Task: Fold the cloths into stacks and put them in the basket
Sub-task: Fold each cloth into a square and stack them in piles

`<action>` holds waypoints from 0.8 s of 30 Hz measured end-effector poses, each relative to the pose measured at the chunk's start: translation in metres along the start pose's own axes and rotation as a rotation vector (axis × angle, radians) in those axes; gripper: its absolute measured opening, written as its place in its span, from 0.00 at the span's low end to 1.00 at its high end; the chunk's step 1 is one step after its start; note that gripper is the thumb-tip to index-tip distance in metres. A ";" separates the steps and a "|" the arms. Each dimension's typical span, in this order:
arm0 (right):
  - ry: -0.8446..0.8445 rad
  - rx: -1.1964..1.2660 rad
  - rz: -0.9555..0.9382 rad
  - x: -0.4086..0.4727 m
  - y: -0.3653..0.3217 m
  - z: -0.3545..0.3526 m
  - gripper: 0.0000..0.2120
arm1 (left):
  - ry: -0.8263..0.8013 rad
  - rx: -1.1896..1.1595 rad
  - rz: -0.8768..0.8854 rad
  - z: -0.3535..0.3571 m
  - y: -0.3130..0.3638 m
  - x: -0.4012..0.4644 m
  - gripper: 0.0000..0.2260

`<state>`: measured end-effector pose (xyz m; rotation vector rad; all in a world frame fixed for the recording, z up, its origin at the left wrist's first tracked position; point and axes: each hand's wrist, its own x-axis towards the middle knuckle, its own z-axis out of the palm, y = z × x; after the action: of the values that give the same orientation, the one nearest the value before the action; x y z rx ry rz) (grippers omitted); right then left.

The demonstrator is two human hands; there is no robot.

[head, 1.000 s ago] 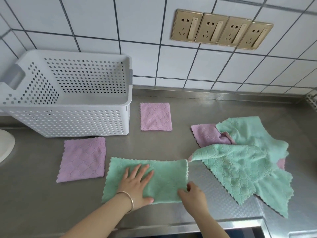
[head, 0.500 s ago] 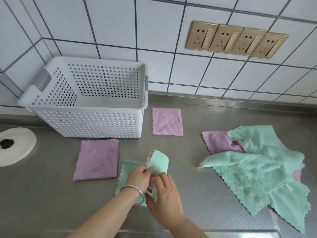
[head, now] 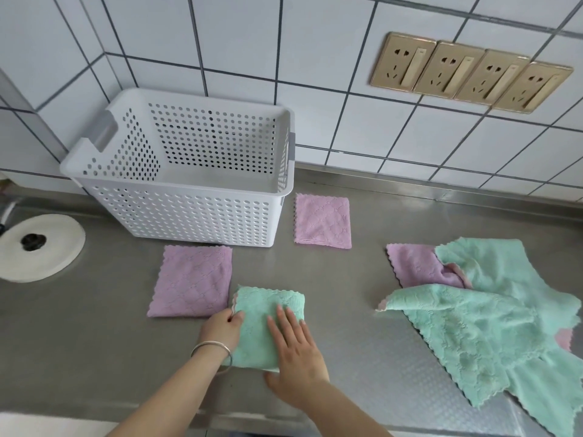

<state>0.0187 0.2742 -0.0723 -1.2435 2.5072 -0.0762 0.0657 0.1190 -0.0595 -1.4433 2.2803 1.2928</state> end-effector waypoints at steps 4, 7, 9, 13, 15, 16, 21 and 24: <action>-0.027 -0.010 0.020 0.002 0.002 0.007 0.44 | 0.008 0.024 -0.013 0.002 -0.002 0.005 0.19; -0.007 -0.005 0.024 0.004 0.002 0.012 0.44 | 0.047 0.044 -0.024 0.005 -0.004 0.006 0.17; 0.003 -0.004 0.038 0.005 0.001 0.015 0.44 | 0.078 0.053 -0.029 0.008 -0.005 0.006 0.14; 0.027 -0.009 0.046 0.007 0.001 0.019 0.42 | 0.144 0.054 -0.056 0.012 -0.008 0.001 0.13; 0.082 -0.011 0.033 0.006 0.001 0.017 0.39 | 0.171 0.039 -0.063 0.012 -0.011 -0.002 0.12; 0.131 0.011 0.030 0.005 0.001 0.014 0.37 | 0.188 0.016 -0.059 0.012 -0.013 -0.004 0.11; 0.463 0.462 0.340 0.001 0.005 -0.003 0.23 | 0.288 0.080 0.016 0.019 -0.027 -0.012 0.16; 0.119 0.877 0.697 0.005 0.011 -0.020 0.21 | 0.200 0.112 -0.055 0.021 -0.022 -0.011 0.17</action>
<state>0.0008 0.2750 -0.0567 -0.0165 2.3784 -0.9566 0.0826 0.1379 -0.0794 -1.6492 2.3725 1.0297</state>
